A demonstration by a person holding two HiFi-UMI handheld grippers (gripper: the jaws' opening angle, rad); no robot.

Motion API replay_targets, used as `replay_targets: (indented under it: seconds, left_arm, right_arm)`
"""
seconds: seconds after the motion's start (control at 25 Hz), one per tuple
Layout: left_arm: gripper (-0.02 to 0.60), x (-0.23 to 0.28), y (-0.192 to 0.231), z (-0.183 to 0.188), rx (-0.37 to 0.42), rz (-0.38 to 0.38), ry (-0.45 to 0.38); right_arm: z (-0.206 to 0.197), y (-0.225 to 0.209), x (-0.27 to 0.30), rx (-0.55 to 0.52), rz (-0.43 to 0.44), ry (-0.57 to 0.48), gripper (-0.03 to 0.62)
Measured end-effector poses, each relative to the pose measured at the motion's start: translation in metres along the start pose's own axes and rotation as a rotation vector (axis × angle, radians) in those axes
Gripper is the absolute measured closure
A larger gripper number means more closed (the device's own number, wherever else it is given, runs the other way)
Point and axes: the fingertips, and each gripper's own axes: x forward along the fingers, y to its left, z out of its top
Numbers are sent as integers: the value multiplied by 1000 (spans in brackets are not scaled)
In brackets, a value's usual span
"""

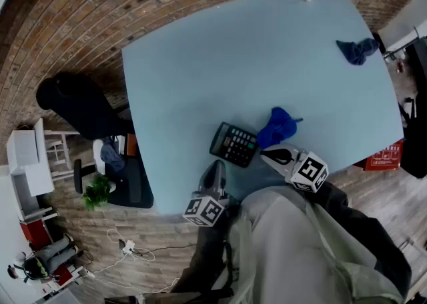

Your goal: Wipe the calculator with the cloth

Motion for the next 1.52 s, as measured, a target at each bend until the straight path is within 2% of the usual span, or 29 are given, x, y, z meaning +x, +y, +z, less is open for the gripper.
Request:
replay_targets:
  seconds: [0.36, 0.52, 0.56, 0.6, 0.64, 0.68, 0.76, 0.88, 0.92, 0.96, 1.04, 1.08, 1.16, 1.28, 1.4, 1.44, 1.52]
  left_arm:
    - [575, 2, 15, 0, -23, 19, 5]
    - [574, 7, 35, 6, 43, 86, 20]
    - [518, 13, 43, 10, 66, 107, 26]
    - [404, 21, 49, 12, 89, 119, 45]
    - [342, 32, 54, 11, 116, 119, 79]
    - [335, 43, 57, 9, 147, 113, 122]
    - [277, 63, 61, 2, 202, 112, 199]
    - [265, 83, 61, -3, 260, 117, 251]
    - [271, 87, 57, -5, 292, 109, 269]
    - [325, 91, 53, -8, 322, 98, 284]
    - [384, 94, 47, -9, 343, 75, 292]
    - [391, 94, 46, -8, 331, 66, 287]
    - [440, 90, 44, -4, 259, 45, 260]
    - [498, 75, 42, -3, 86, 5, 204]
    - [518, 61, 30, -5, 5, -36, 167]
    - [525, 58, 27, -4, -9, -38, 153]
    - [526, 52, 24, 0, -29, -17, 119]
  right_arm:
    - [-5, -5, 1, 8, -26, -7, 592]
    - [7, -11, -10, 48, -55, -84, 592]
    - [10, -13, -13, 59, -68, -106, 592]
    - [13, -16, -17, 69, -83, -126, 592]
    - [15, -19, -20, 78, -99, -143, 592]
    - [16, -22, -23, 89, -116, -158, 592]
    - [18, -26, -28, 107, -157, -185, 592]
    - [21, -34, -36, 84, -235, -213, 591]
    - [21, -38, -39, 67, -271, -210, 582]
    - [19, -43, -42, 49, -313, -197, 566]
    - [12, -56, -46, 0, -394, -139, 493]
    - [8, -62, -46, -27, -422, -98, 463]
    - [1, -69, -40, -83, -438, 0, 383]
    - [-18, -67, -15, -237, -363, 222, 305]
    - [-56, -69, 14, -418, -242, 513, 276]
    - [-64, -72, 21, -431, -208, 559, 276]
    - [-63, -80, 30, -376, -187, 539, 276]
